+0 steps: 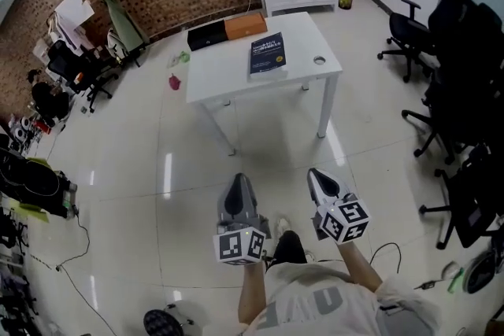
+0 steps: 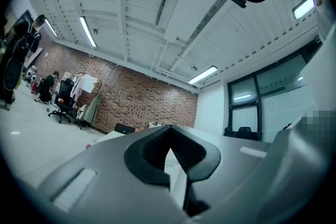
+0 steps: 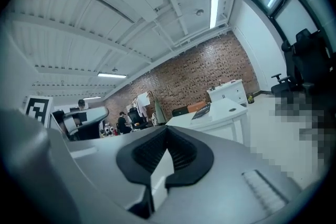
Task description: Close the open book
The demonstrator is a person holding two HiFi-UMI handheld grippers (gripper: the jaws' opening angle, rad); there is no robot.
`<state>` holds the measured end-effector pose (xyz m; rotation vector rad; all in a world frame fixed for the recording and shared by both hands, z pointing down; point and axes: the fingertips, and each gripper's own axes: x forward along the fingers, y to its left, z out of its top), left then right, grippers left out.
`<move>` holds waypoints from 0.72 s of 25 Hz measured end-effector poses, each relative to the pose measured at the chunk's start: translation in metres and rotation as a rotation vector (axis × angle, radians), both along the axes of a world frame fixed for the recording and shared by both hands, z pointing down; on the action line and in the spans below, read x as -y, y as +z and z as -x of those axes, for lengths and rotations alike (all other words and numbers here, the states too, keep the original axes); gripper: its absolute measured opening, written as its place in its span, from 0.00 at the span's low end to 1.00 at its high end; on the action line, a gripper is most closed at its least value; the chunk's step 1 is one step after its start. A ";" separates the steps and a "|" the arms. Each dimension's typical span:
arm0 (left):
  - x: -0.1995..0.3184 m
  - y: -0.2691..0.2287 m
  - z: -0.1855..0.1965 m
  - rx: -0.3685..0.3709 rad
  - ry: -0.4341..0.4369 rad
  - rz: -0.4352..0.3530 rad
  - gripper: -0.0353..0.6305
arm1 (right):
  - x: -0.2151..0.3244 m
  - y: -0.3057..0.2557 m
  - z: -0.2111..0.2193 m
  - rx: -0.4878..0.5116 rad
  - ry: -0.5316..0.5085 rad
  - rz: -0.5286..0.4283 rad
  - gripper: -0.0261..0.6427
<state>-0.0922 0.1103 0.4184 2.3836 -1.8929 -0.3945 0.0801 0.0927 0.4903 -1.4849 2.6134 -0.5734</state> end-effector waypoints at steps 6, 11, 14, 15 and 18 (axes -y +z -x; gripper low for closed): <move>-0.064 -0.007 -0.006 0.009 0.021 0.022 0.08 | -0.070 -0.041 0.021 0.030 -0.072 -0.064 0.05; -0.102 0.005 0.002 -0.018 0.053 0.063 0.08 | -0.110 -0.049 0.041 0.076 -0.106 -0.056 0.05; -0.119 0.009 0.013 -0.029 0.057 0.077 0.08 | -0.130 -0.046 0.049 0.068 -0.076 -0.049 0.05; -0.123 0.009 0.016 -0.029 0.056 0.082 0.08 | -0.135 -0.044 0.050 0.064 -0.067 -0.042 0.05; -0.130 0.006 0.021 -0.016 0.066 0.079 0.08 | -0.148 -0.044 0.050 0.032 -0.036 -0.046 0.04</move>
